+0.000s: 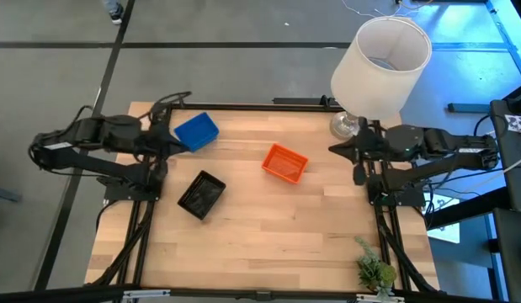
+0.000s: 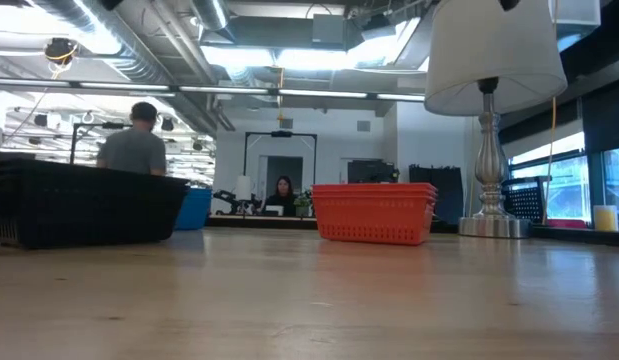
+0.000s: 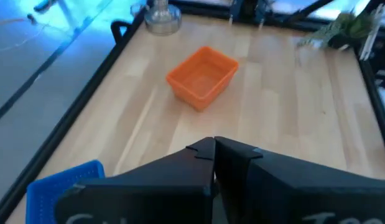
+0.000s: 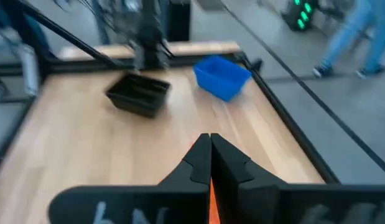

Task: Stack baskets by color
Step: Return to Home Position

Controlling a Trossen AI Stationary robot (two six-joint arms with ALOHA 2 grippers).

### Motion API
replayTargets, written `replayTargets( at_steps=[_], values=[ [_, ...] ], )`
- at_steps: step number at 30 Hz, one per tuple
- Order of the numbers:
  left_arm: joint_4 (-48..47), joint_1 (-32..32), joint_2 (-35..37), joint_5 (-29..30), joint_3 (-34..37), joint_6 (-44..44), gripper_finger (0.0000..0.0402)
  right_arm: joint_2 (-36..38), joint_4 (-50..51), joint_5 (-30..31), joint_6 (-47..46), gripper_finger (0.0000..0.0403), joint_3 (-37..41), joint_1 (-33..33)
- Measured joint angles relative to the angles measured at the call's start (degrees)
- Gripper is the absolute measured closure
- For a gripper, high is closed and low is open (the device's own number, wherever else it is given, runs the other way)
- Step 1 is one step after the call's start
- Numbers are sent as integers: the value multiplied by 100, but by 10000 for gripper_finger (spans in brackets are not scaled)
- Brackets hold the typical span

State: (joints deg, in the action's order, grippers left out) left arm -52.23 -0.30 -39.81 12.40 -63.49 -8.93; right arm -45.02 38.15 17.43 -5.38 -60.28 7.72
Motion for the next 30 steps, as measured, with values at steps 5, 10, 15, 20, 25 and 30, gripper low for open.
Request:
replayTargets(
  at_steps=[5, 10, 15, 20, 25, 30],
  values=[
    [12, -102, 385, 80, 0, -1, 401, 782, -737, -256, 110, 403, 787, 1],
    [8, -104, 799, 177, 0, -7, 401, 1494, -844, -254, -92, 403, 1309, 1],
    [17, -102, 1245, 204, 197, -65, 401, 2077, -1003, -252, -207, 403, 1727, 1],
    [212, -102, 1932, 347, 919, -310, 401, 2527, -1268, -251, -203, 403, 2083, 1],
    [944, -102, 2801, 327, 1695, -304, 401, 2863, -1362, -251, -339, 403, 2268, 1],
    [1274, -102, 3550, 359, 2228, -306, 401, 3248, -1459, -221, -344, 403, 2526, 1]
  ],
)
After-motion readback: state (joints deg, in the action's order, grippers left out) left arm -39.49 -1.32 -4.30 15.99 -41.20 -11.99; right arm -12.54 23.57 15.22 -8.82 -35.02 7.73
